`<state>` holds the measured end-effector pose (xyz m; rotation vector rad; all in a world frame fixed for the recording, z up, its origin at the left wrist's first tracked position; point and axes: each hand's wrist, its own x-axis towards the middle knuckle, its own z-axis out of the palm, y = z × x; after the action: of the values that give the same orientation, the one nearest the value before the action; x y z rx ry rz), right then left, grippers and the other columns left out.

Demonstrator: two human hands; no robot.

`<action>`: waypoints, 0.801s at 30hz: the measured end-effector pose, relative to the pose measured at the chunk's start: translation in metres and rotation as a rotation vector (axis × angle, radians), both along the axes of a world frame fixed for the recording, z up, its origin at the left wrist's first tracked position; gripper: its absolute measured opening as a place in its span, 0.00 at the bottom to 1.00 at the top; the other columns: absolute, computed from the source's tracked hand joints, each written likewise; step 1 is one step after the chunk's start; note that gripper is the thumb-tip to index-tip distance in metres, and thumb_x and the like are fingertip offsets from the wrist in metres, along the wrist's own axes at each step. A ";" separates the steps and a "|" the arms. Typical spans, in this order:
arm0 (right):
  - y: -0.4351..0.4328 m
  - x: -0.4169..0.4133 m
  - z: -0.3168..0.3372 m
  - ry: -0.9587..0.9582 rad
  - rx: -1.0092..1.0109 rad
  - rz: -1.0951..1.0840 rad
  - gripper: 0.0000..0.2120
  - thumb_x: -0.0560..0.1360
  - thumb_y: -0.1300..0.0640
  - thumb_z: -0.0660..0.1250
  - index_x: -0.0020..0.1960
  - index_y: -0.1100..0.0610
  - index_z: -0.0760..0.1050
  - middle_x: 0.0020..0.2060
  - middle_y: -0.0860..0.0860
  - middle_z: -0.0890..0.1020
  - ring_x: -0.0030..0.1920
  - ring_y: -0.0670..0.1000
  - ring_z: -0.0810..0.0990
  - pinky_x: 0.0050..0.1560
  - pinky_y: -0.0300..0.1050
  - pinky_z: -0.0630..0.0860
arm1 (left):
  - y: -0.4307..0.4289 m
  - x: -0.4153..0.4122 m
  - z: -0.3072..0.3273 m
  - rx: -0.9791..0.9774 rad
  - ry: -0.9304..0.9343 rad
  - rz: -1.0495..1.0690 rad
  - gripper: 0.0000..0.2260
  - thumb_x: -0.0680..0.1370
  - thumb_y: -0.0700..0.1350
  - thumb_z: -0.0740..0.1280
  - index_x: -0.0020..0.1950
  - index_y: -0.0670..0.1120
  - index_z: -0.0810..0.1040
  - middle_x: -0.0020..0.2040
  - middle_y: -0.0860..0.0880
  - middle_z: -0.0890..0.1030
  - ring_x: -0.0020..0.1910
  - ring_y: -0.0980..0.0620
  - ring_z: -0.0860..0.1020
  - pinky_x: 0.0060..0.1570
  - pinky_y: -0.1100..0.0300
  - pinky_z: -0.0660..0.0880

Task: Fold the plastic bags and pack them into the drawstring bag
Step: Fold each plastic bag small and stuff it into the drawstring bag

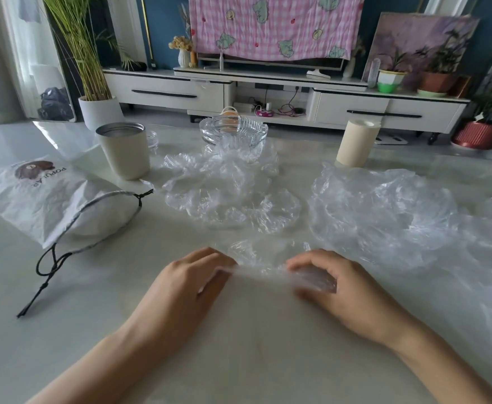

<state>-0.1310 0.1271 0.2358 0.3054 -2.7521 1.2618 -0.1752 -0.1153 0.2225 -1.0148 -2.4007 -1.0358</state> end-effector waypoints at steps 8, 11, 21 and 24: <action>-0.011 -0.029 0.017 -0.176 -0.206 -0.269 0.22 0.75 0.42 0.62 0.31 0.56 0.78 0.31 0.50 0.84 0.37 0.47 0.82 0.47 0.40 0.73 | 0.012 -0.005 0.004 -0.108 -0.081 0.447 0.24 0.77 0.61 0.57 0.29 0.45 0.63 0.27 0.49 0.67 0.28 0.49 0.66 0.27 0.60 0.60; -0.025 -0.042 0.011 -0.088 0.161 -0.467 0.25 0.77 0.45 0.60 0.27 0.58 0.64 0.24 0.52 0.74 0.32 0.57 0.74 0.35 0.45 0.67 | 0.013 -0.014 0.009 -0.286 -0.161 0.609 0.16 0.79 0.59 0.57 0.39 0.48 0.67 0.36 0.53 0.71 0.39 0.45 0.74 0.32 0.55 0.60; -0.014 -0.037 -0.012 0.297 0.666 -0.584 0.08 0.67 0.68 0.71 0.39 0.63 0.72 0.30 0.57 0.76 0.28 0.59 0.75 0.26 0.35 0.54 | 0.007 -0.027 0.005 -0.111 -0.238 0.526 0.14 0.76 0.51 0.67 0.34 0.48 0.70 0.41 0.52 0.70 0.43 0.50 0.68 0.44 0.60 0.63; -0.006 -0.035 -0.001 0.341 0.170 -0.472 0.01 0.74 0.62 0.68 0.45 0.58 0.76 0.38 0.52 0.79 0.39 0.51 0.76 0.38 0.44 0.72 | 0.004 -0.024 0.029 0.454 -0.663 0.240 0.20 0.73 0.40 0.70 0.29 0.48 0.62 0.26 0.54 0.75 0.30 0.56 0.74 0.29 0.67 0.67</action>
<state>-0.1658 0.1208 0.2350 -0.1083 -2.4366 0.7779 -0.1995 -0.1117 0.2518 -0.2298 -2.4658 -1.9247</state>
